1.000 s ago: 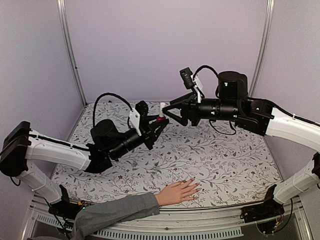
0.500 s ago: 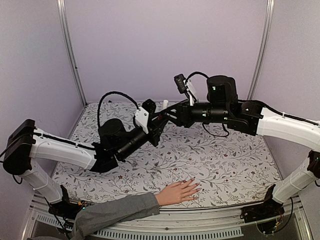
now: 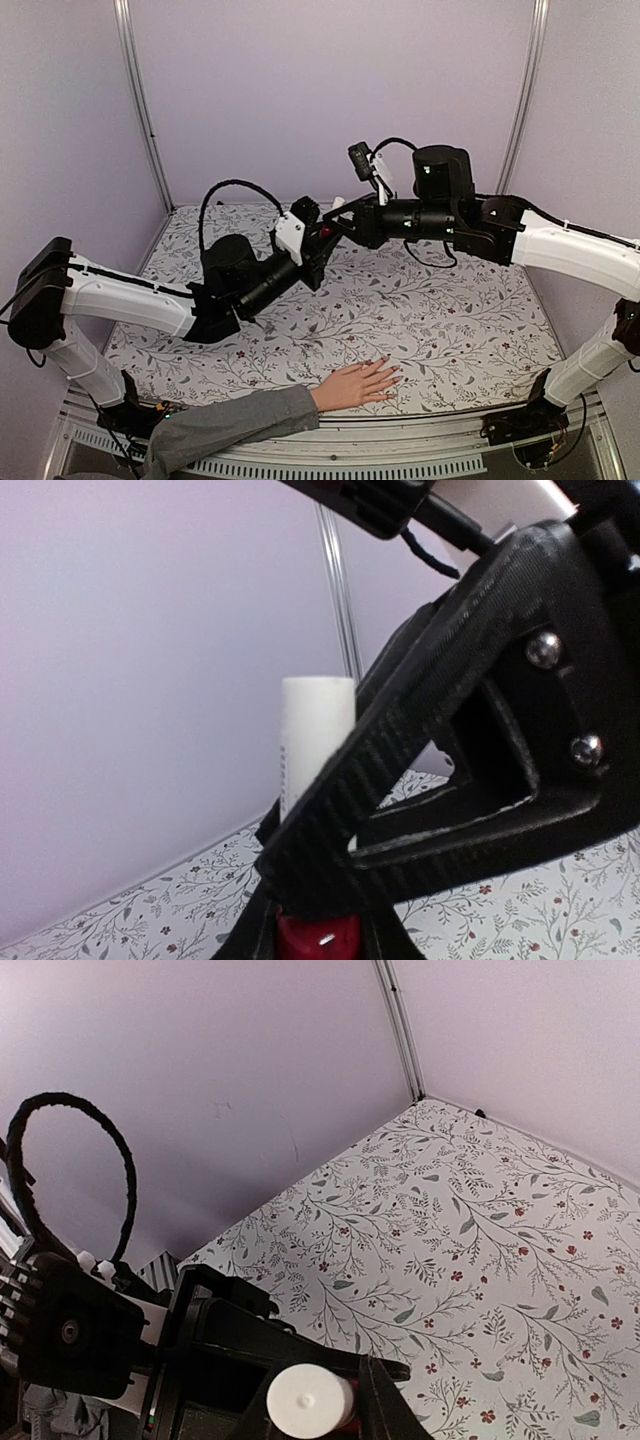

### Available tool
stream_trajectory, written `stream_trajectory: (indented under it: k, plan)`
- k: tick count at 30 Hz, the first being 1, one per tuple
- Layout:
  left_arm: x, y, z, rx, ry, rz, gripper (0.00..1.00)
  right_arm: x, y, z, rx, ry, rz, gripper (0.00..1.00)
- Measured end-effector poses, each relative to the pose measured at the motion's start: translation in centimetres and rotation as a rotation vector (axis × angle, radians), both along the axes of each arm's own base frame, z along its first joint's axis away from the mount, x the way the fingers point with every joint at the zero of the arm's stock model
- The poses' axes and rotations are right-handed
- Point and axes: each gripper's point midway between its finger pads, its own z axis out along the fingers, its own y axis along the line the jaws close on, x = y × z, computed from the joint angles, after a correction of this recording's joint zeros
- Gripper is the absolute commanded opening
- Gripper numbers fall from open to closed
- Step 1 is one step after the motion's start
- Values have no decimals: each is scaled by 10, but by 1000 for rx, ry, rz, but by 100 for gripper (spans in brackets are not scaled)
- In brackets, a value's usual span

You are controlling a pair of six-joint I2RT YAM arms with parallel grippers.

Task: Paint the nails
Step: Unscrew the nail polish bottle.

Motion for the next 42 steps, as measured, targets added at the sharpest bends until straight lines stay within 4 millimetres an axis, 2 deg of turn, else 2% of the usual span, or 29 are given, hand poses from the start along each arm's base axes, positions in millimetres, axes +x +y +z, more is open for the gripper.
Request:
stream_trajectory:
  k: [8,12,16,24,36,42]
  plan:
    - [0,-1,-2,8,4,3,0,2,-2,-2,-30,-30,-4,1]
    - [-1,-3,-2,3,7,-33,0,1,-2,-3,-43,-55,18,0]
    - [-9,-4,0,-10,13,-141,0,-7,0,-1,-54,-94,80,0]
    - [-48,-9,22,-37,-14,-460,0,-45,-2,20,-35,-227,306,0]
    - [-123,-13,36,-43,-36,-949,0,-113,-6,34,49,-312,701,0]
    - [-141,-12,41,-42,-49,-1067,0,-130,-5,40,84,-326,809,0]
